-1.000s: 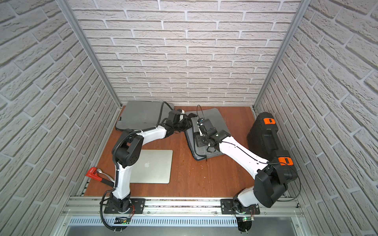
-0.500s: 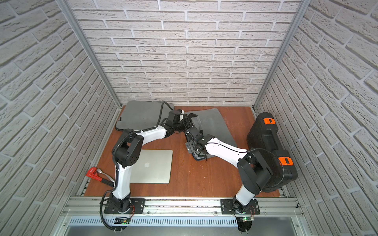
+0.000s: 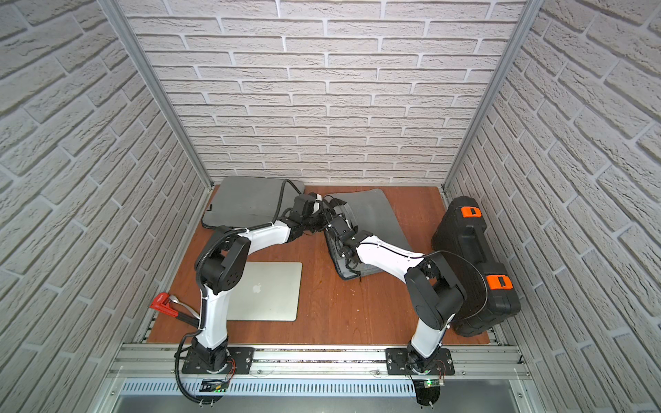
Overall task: Open the zippered laptop bag and take out the laptop
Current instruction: Open the bag flap on the zippered laptop bag.
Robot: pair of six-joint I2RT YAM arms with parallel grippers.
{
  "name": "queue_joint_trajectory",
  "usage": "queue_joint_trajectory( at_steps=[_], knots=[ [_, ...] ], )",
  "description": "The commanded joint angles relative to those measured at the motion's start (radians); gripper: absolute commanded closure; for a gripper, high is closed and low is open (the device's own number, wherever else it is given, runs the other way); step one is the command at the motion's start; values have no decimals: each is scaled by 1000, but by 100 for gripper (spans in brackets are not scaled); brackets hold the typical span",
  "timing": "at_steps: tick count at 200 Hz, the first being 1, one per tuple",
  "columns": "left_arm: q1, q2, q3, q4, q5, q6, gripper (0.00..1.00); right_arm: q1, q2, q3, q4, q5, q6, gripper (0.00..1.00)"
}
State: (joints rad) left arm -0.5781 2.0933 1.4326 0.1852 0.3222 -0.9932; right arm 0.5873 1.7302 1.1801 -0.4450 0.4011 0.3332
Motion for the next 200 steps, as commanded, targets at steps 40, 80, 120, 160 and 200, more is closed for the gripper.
queue_joint_trajectory(
  at_steps=[40, 80, 120, 160, 200],
  knots=[
    [11, -86, -73, 53, 3, 6, 42, -55, -93, 74, -8, -37, -71, 94],
    [9, -114, -177, 128, 25, -53, 38, -67, -146, 120, -57, -57, -101, 94],
    [-14, -85, -200, 207, 45, -122, 41, -72, -160, 164, -82, -110, -103, 94],
    [-38, -13, -144, 277, 86, -196, 47, -72, -159, 186, -84, -133, -93, 94],
    [-51, 36, -107, 284, 92, -222, 50, -72, -155, 191, -79, -145, -85, 94]
  ],
)
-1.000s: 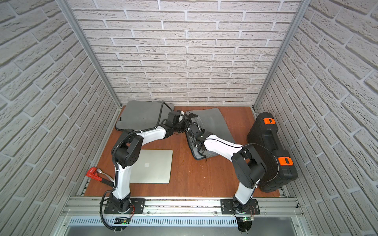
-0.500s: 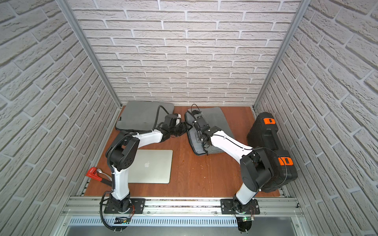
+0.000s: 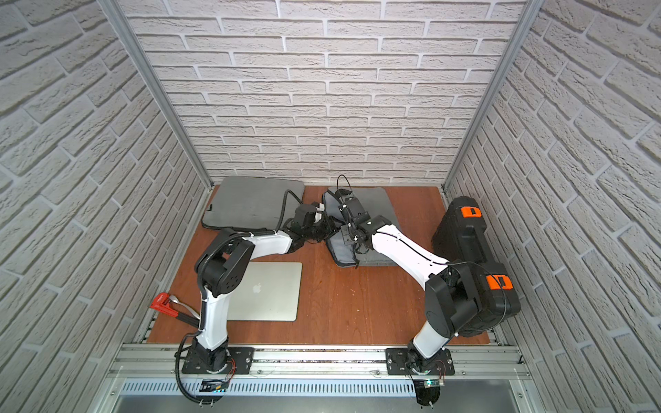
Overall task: Open the zippered laptop bag and take out the laptop
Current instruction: Open the bag flap on the zippered laptop bag, then take out the laptop from the zippered laptop bag.
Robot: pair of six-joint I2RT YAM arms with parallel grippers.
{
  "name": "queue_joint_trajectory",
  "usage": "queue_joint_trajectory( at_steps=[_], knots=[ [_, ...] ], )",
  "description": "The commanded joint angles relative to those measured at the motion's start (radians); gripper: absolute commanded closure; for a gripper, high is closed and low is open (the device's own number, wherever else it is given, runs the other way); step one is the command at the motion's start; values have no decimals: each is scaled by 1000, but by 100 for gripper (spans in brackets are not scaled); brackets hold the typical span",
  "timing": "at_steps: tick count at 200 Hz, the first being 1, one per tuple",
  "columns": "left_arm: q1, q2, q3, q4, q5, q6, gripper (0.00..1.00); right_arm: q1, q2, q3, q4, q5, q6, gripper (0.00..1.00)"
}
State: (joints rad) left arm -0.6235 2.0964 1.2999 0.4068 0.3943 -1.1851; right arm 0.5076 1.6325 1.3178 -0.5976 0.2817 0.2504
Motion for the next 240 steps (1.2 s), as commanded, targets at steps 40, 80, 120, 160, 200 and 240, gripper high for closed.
queue_joint_trajectory(
  at_steps=[40, 80, 120, 160, 200, 240],
  knots=[
    [-7, 73, 48, 66, 25, -43, 50, 8, -53, 48, 88, -38, 4, 94],
    [-17, 125, 96, 84, 53, -58, 51, 8, -45, 41, 105, -52, 12, 94],
    [-24, 187, 128, 162, 71, -115, 52, 8, -43, 40, 117, -67, 19, 94],
    [-29, 232, 160, 226, 75, -148, 59, 8, -32, 43, 129, -83, 25, 94],
    [-33, 276, 191, 279, 88, -202, 61, 8, -16, 45, 140, -103, 34, 94],
    [-36, 305, 209, 308, 89, -229, 64, 8, -1, 55, 144, -114, 33, 94]
  ],
)
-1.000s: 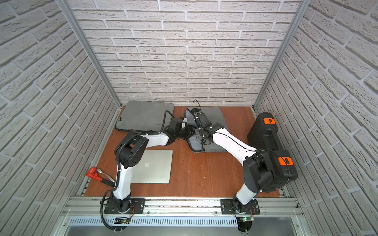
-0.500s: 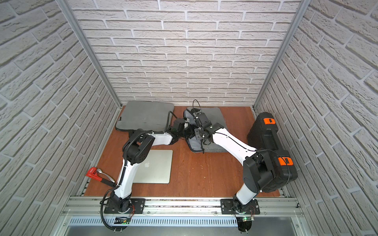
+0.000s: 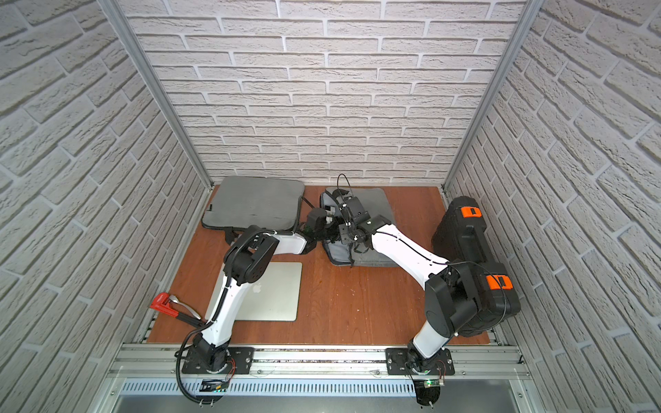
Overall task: Open the zippered laptop bag and take out the laptop
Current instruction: Take out the laptop from the zippered laptop bag.
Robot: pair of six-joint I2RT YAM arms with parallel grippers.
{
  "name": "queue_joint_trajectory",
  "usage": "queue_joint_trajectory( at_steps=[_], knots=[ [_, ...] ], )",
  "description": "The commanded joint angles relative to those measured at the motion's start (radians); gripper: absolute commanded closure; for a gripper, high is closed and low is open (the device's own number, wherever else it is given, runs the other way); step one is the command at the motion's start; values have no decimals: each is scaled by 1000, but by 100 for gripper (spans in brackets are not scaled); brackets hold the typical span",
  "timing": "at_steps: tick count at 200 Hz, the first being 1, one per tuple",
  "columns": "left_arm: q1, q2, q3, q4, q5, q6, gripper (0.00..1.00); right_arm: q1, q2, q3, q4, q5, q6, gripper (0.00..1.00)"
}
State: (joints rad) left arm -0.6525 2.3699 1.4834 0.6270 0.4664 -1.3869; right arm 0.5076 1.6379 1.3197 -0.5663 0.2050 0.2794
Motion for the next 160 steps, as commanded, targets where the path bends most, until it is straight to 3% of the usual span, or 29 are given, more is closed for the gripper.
queue_joint_trajectory(
  at_steps=[1, 31, 128, 160],
  knots=[
    [-7, 31, 26, 90, 18, -29, 64, 8, -5, 53, 112, -38, 4, 94],
    [-8, 52, 32, 137, 20, -67, 69, 8, 6, 59, 109, -40, 3, 94],
    [-1, 30, -9, 153, 2, -72, 100, 8, 7, 37, 103, -7, -4, 94],
    [11, -30, -56, 166, 0, -51, 100, 5, 11, 33, 94, 31, -20, 94]
  ],
)
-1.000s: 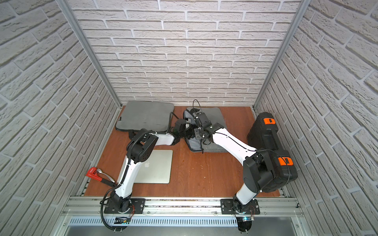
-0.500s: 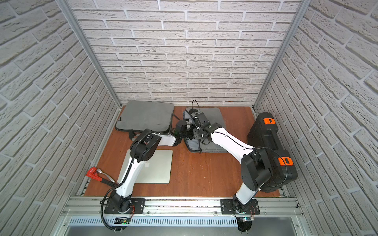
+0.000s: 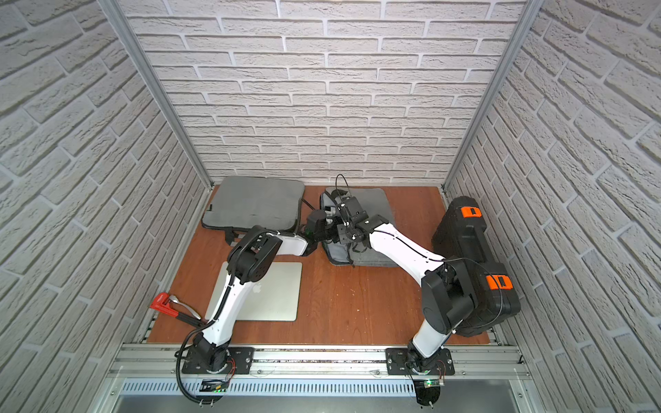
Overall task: Open the zippered laptop bag and take out the laptop
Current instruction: Take out the laptop from the zippered laptop bag.
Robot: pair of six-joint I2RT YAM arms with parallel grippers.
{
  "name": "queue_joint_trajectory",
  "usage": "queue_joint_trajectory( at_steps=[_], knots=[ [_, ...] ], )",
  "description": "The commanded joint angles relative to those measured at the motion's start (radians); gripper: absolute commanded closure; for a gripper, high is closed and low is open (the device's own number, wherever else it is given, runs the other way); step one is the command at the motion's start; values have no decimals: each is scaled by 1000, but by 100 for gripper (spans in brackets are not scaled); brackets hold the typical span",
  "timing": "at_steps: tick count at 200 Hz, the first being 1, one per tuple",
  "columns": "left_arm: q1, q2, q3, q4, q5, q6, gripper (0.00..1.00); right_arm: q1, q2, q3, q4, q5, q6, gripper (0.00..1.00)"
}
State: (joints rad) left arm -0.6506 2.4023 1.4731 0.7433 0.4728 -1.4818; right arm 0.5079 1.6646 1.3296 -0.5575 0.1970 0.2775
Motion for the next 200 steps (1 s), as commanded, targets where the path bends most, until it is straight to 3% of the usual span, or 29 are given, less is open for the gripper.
queue_joint_trajectory(
  at_steps=[1, 56, 200],
  knots=[
    [10, -66, -47, 50, -7, 44, 100, 4, -16, 22, 84, 40, -18, 94],
    [51, -239, -163, 42, 16, 116, 100, -23, 4, 18, 94, 85, -20, 94],
    [138, -564, -422, 17, 66, 118, 100, -142, 183, 113, 73, 143, -26, 94]
  ],
)
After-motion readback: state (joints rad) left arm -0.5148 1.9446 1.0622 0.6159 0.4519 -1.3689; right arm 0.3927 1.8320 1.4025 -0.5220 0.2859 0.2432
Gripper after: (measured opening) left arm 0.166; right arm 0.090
